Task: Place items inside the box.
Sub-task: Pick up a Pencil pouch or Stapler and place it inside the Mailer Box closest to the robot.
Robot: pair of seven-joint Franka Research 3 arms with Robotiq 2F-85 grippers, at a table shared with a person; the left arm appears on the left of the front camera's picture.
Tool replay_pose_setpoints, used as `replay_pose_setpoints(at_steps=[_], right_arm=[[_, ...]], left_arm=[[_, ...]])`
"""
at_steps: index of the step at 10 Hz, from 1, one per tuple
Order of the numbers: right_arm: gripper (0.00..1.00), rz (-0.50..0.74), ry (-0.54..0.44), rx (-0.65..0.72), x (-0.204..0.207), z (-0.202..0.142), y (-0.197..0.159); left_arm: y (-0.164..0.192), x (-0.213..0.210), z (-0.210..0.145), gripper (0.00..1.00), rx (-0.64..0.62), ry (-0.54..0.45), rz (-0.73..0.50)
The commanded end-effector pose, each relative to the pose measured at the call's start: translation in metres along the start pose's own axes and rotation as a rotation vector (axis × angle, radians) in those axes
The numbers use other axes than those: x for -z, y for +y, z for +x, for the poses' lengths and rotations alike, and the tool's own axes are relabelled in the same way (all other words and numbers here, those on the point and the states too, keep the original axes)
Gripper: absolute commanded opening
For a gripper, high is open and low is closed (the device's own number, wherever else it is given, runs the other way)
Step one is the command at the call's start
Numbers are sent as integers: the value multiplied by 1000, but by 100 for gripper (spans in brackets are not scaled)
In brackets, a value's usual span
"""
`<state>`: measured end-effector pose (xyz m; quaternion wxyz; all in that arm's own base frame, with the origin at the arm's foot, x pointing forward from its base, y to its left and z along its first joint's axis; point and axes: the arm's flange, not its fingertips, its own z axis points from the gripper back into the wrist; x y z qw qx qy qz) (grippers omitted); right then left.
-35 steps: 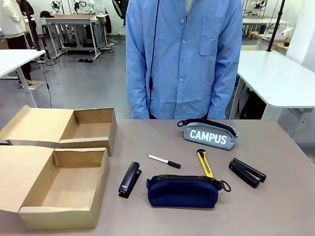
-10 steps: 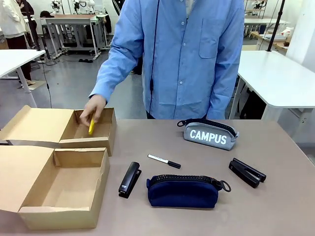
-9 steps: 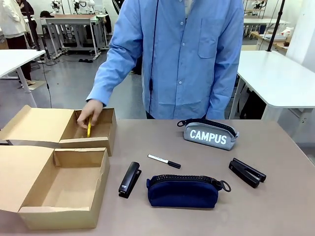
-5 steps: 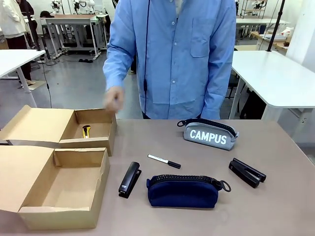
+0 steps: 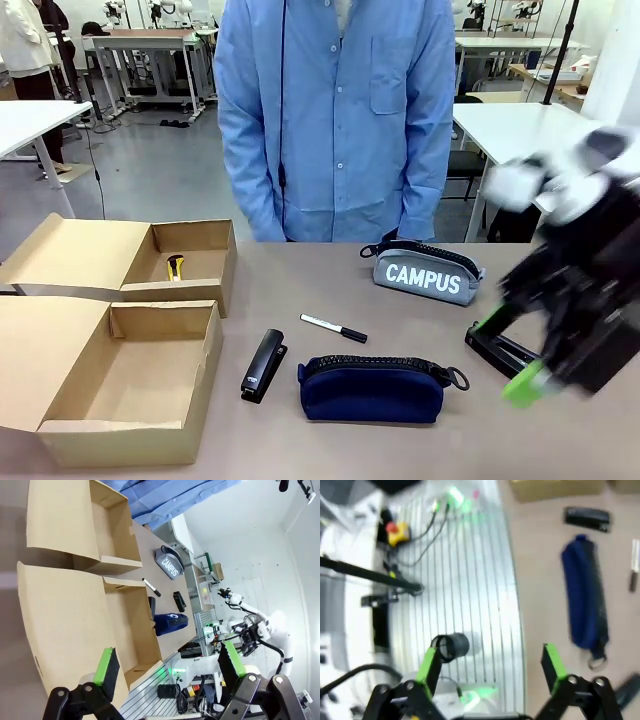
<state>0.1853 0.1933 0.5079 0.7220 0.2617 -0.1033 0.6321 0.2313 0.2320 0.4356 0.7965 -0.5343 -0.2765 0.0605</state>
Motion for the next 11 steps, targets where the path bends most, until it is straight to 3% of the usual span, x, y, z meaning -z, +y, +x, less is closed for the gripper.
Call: replay_pose_setpoints(at_steps=[1,2,3,4,5,6,7,11], right_arm=[[100,-75,-21,-43,66,-25,-13],[100,0,0,0,0,0,0],[100,0,0,0,0,0,0],[100,-10,53,-44,36,17,-4],[100,-74,167,-145,54,33,-6],[100,-104,188,-206,74,44,-20],[100,-128,137,-250,87,49,-44],[100,-213,180,-183,122,62,-101]], left_arm=[[-1,-1,1,100,24,-18,-25],[-1,-1,1,100,24,-18,-25],[-1,-1,1,100,24,-18,-25],[-1,-1,1,100,24,-18,-25],[-1,-1,1,100,24,-18,-25],[-1,-1,1,100,24,-18,-25],[-1,-1,1,100,24,-18,-25],[-1,-1,1,100,24,-18,-25]])
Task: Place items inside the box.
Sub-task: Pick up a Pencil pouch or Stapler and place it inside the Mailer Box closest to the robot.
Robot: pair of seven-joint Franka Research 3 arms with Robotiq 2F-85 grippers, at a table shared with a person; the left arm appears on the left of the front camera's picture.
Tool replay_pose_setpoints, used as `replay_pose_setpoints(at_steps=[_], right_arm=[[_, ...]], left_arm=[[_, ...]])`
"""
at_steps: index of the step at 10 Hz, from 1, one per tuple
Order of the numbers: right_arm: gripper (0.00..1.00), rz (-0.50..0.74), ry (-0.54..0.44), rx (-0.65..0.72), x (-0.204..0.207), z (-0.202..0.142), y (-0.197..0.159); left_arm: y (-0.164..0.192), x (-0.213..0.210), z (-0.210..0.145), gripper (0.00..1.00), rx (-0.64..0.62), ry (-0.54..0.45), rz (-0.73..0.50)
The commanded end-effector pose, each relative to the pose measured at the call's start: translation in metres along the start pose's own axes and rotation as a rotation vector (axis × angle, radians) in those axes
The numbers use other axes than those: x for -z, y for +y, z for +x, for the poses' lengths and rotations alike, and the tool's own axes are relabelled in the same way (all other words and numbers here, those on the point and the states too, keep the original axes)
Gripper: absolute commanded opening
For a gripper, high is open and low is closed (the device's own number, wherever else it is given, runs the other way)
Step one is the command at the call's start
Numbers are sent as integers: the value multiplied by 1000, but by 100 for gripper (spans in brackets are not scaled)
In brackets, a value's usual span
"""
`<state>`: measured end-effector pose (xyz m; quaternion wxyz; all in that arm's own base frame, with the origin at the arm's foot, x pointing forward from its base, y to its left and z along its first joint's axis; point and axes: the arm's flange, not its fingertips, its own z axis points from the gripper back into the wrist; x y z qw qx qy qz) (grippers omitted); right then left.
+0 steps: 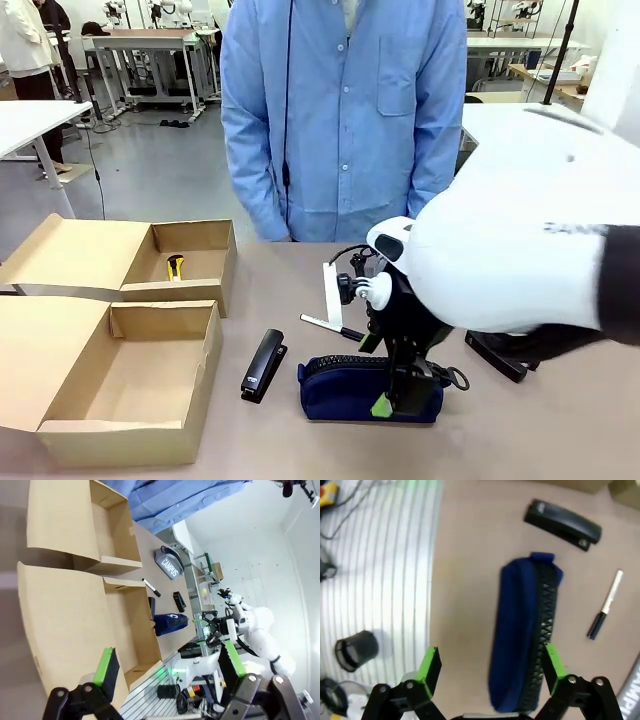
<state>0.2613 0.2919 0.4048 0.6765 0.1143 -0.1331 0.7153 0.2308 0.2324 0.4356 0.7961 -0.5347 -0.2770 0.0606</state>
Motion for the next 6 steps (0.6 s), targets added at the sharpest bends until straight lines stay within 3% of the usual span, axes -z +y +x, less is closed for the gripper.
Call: replay_pose_setpoints(at_steps=[1,4,5,6], right_arm=[[100,-35,24,61,5,8,-21],[100,113,78,71,31,-5,-34],[100,105,-6,98,13,-20,-31],[100,99,-194,175,-37,-59,-24]], left_arm=[[-1,0,1,100,24,-17,-24],[-1,0,1,100,24,-17,-24],[-1,0,1,100,24,-17,-24],[-1,0,1,100,24,-17,-24]])
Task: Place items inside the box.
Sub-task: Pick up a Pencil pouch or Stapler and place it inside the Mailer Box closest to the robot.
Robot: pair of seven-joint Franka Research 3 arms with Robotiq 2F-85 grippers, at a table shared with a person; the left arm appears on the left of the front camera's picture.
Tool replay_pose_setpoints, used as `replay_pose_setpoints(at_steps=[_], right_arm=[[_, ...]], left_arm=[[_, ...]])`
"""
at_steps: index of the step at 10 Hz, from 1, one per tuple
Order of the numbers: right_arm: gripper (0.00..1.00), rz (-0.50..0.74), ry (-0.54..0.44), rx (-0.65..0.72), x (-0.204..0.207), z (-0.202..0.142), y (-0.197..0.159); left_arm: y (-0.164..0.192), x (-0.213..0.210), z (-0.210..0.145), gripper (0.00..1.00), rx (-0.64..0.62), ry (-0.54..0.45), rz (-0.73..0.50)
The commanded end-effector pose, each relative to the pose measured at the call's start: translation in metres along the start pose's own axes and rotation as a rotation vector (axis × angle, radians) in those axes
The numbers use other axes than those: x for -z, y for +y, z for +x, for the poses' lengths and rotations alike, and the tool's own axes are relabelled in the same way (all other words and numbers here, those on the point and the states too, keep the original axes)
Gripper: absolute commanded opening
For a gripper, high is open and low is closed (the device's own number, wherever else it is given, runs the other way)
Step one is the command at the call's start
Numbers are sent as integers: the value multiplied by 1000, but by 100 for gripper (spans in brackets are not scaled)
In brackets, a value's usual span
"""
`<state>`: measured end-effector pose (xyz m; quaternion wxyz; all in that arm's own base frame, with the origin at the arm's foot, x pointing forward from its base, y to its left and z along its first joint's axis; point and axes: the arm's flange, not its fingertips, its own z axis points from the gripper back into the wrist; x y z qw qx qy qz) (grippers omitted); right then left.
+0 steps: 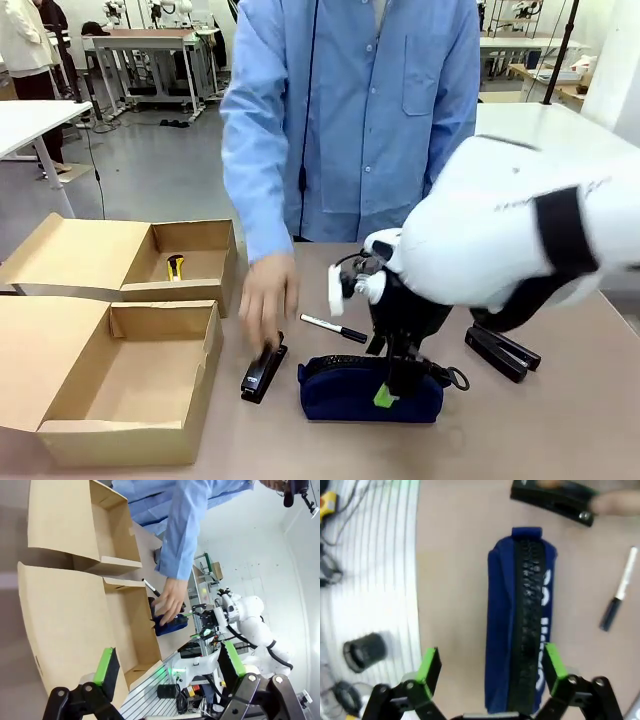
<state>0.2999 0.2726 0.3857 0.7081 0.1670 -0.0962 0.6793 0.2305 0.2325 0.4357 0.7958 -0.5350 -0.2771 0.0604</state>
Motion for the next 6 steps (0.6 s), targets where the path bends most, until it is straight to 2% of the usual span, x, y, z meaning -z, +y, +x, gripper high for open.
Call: replay_pose_setpoints(at_steps=[1,2,3,5,6], right_arm=[[100,-73,-288,120,-96,-80,30],[100,-163,-392,168,-136,-131,52],[100,-190,-486,195,-161,-177,73],[100,-39,-612,343,-164,-249,107],[100,-38,-653,439,-157,-268,115]], left_arm=[[-1,0,1,100,24,-17,-23],[-1,0,1,100,24,-17,-23],[-1,0,1,100,24,-17,-23],[-1,0,1,100,24,-17,-23],[-1,0,1,100,24,-17,-23]])
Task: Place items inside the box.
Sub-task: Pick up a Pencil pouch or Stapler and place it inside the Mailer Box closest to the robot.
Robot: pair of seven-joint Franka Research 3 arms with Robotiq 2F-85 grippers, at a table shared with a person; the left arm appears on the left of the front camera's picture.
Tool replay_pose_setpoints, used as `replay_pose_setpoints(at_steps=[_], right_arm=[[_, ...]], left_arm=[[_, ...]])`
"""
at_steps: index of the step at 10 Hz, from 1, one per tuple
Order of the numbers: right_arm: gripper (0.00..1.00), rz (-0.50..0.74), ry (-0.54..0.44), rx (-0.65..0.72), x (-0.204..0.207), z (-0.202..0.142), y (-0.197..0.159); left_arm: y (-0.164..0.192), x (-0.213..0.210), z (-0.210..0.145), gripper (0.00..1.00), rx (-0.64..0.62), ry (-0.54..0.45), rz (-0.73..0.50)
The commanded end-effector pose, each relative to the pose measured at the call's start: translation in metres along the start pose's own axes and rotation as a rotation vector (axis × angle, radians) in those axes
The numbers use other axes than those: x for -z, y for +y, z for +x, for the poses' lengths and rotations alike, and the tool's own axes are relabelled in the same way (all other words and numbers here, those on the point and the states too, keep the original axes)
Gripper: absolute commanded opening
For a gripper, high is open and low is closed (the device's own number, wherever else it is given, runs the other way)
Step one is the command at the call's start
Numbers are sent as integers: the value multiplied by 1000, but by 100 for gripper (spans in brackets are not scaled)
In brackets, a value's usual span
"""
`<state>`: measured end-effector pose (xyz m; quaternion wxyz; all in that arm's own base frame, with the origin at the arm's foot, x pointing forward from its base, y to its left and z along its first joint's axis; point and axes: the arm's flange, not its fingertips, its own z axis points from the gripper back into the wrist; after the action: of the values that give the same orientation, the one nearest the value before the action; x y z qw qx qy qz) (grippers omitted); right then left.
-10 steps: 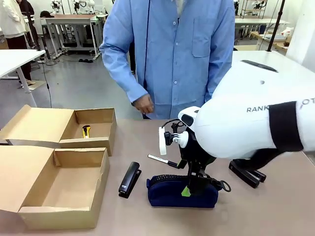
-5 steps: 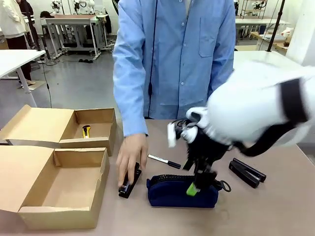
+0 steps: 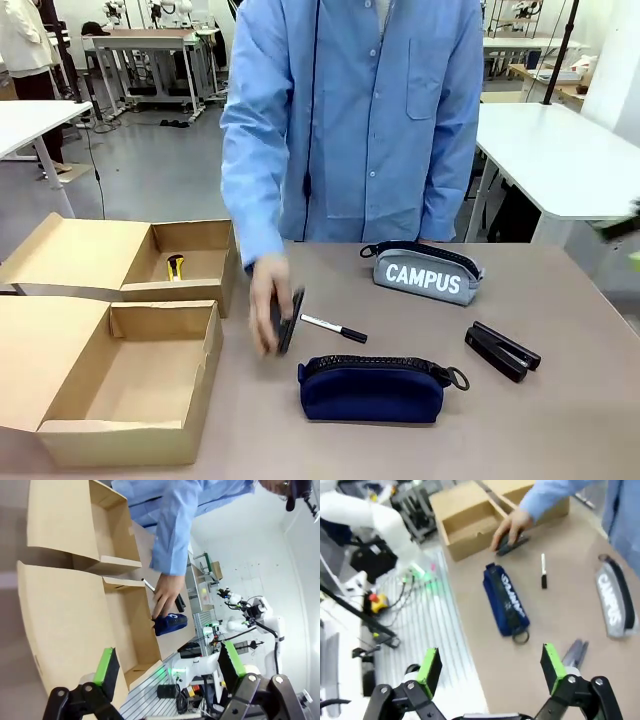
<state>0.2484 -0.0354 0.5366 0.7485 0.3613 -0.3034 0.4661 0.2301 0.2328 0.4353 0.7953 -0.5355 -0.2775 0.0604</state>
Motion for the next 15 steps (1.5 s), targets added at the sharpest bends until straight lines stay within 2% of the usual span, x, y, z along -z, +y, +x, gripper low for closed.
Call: replay_pose_setpoints(at_steps=[1,3,7,9,11,13,15], right_arm=[[100,-14,-42,120,44,-107,38],[100,5,-33,117,58,-109,37],[100,37,103,-23,105,-53,43],[100,31,265,-129,161,-12,56],[100,73,469,-318,235,26,79],[100,82,627,-441,301,46,93],[100,30,717,-484,352,52,88]], left_arm=[[-1,1,1,100,24,-16,-22],[-1,1,1,100,24,-16,-22],[-1,1,1,100,24,-16,-22],[-1,1,1,100,24,-16,-22],[-1,1,1,100,24,-16,-22],[-1,1,1,100,24,-16,-22],[-1,1,1,100,24,-16,-22]])
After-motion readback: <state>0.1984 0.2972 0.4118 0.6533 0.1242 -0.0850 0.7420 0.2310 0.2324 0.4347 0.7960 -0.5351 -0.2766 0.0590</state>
